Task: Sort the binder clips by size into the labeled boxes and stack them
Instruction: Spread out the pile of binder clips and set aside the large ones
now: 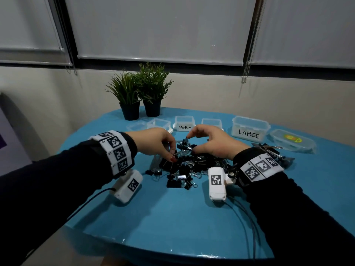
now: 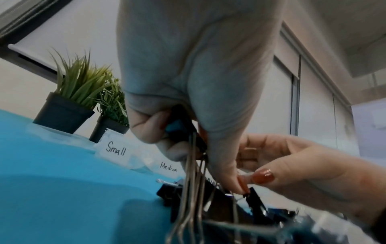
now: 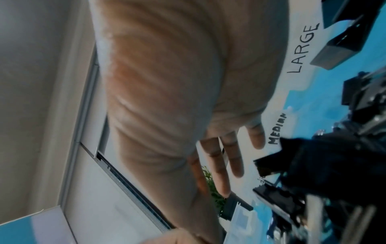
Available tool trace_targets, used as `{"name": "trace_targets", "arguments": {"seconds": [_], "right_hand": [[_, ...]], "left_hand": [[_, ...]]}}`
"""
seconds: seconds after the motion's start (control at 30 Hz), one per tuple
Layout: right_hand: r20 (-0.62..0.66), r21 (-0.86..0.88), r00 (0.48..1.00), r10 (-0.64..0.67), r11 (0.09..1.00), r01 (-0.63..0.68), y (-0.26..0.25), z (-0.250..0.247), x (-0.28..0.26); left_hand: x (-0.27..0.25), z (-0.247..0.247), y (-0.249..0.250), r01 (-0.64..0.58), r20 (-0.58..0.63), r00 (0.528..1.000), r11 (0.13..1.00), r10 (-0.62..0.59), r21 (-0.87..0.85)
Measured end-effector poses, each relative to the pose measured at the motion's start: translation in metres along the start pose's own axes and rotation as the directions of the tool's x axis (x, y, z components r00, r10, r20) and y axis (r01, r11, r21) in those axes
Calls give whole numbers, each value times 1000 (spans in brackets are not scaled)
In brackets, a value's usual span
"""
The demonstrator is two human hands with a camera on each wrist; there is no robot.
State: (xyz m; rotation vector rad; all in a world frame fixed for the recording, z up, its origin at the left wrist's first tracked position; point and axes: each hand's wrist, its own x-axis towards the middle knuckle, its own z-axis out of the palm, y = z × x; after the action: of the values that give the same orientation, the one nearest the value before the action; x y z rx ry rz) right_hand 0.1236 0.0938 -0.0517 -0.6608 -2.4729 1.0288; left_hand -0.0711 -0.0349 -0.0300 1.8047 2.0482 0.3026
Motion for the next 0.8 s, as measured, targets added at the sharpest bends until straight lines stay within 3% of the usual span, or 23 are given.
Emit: {"name": "trace_targets", "arguments": {"seconds": [0.13,0.23,0.37,0.57,0.67,0.8], "right_hand": [[5,137,999,-44,990,43,-11,7,-2],[66,311,997,-39,950,16,-13,9,-4],[65,495,997,-52,869,13,-13,8,-5],[24,717,1000,8,697,-23,-10,0,-6],[-26,744,1000,3,668,18,-8,-7,-7],[-47,715,999,-11,698,42,-4,-15,-8]], "left_hand": [[4,-8,6,-56,-148,989,979,28,-194],[4,-17,15,-68,-190,982,926,-4,-371],[11,-21,21,-105,-250,968,856,-29,-506],[30,-7,31,-192,-426,898,772,-112,-606],[39,-3,38,-189,-446,875,715,-189,-673],[49,-3,45,-111,-354,890,615,-289,-780]]}}
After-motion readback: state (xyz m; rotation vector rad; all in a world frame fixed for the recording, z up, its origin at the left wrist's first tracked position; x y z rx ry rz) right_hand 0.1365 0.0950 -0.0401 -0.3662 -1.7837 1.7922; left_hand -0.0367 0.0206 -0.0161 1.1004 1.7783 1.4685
